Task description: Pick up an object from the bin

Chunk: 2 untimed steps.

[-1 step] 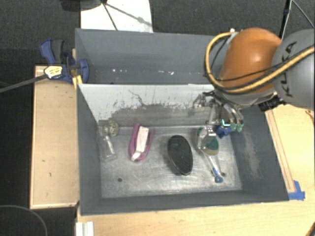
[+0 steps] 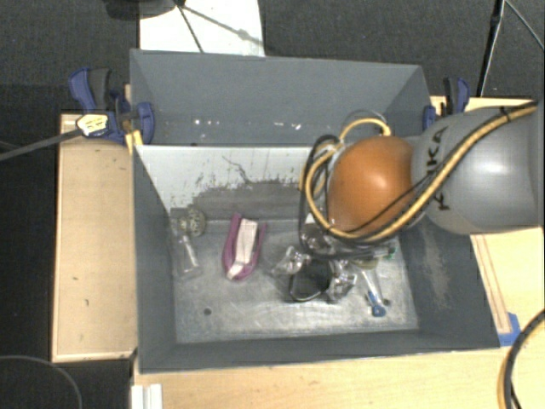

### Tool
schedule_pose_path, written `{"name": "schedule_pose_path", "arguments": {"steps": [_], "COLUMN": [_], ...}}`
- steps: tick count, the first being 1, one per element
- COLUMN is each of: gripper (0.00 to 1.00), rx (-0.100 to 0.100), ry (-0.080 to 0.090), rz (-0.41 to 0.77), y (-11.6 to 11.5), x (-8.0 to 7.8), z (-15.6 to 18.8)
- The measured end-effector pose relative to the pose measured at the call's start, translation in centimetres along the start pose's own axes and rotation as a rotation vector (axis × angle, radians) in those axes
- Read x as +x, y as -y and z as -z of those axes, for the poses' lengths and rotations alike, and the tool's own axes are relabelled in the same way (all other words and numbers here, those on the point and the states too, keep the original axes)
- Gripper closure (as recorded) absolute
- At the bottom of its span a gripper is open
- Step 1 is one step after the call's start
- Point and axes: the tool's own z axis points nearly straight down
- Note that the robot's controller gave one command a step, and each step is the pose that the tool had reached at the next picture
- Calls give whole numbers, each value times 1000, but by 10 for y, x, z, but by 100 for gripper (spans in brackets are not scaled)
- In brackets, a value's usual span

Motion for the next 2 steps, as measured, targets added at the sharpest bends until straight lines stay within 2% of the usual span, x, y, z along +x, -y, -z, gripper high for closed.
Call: {"name": "schedule_pose_path", "arguments": {"steps": [1, 2], "gripper": [0, 0], "rx": [1, 0], "ry": [0, 2], "rz": [34, 206], "y": [18, 32], "x": [16, 13], "z": [29, 28]}}
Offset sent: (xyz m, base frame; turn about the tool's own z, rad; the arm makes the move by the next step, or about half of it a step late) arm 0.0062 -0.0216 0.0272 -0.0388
